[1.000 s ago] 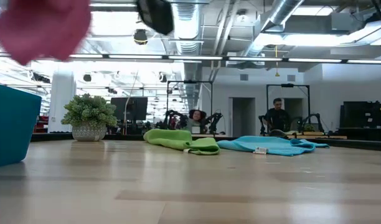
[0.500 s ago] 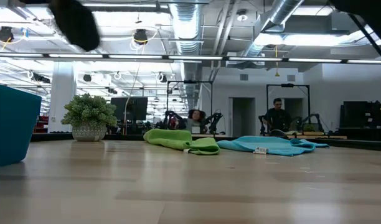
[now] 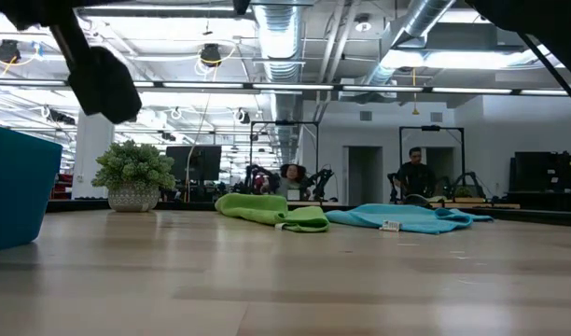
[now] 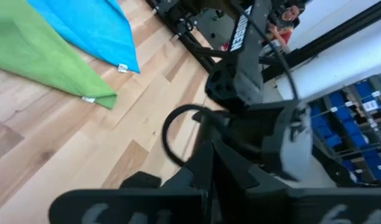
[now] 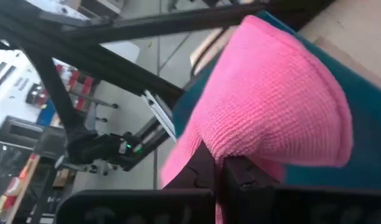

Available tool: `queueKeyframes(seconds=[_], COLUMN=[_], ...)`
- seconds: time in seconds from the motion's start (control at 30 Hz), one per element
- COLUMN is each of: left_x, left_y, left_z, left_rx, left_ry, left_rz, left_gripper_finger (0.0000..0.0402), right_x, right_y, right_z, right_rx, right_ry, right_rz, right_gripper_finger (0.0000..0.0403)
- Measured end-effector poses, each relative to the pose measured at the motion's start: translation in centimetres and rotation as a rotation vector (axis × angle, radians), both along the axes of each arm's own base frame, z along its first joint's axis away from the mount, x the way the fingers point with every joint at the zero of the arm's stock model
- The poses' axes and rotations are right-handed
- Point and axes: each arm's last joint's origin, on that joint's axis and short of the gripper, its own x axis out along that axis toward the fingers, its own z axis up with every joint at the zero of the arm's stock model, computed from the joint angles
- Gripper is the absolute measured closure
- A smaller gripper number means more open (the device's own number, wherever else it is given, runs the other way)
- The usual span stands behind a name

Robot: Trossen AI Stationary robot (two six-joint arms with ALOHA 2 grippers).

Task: Fold microfiber towels
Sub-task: Put the red microfiber towel into the bin

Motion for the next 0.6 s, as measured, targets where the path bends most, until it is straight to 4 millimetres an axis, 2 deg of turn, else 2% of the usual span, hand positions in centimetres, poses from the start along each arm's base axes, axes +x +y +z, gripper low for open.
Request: queueKeyframes(seconds=[0.23, 0.47, 0.6], left_x=[-0.1, -0.1, 0.1], left_y=[0.0, 0.0, 0.0], left_z=[-0.2, -0.2, -0.3], left_rx=[0.008, -0.007, -0.009], left_ry=[0.018, 0.021, 0.026], left_rz=[0.003, 0.009, 0.011], left_gripper_finger=[0.0401, 0.0402, 0.0401], right_x=[-0.3, -0.1, -0.4], right_y=[0.1, 0.9, 1.0], right_z=[-0.6, 0.7, 0.1], right_rx=[-0.035, -0.03, -0.058], right_ry=[0.063, -0.083, -0.022], right_rz=[-0.024, 0.041, 0.051], right_gripper_finger=[0.0386, 0.0386, 0.0383])
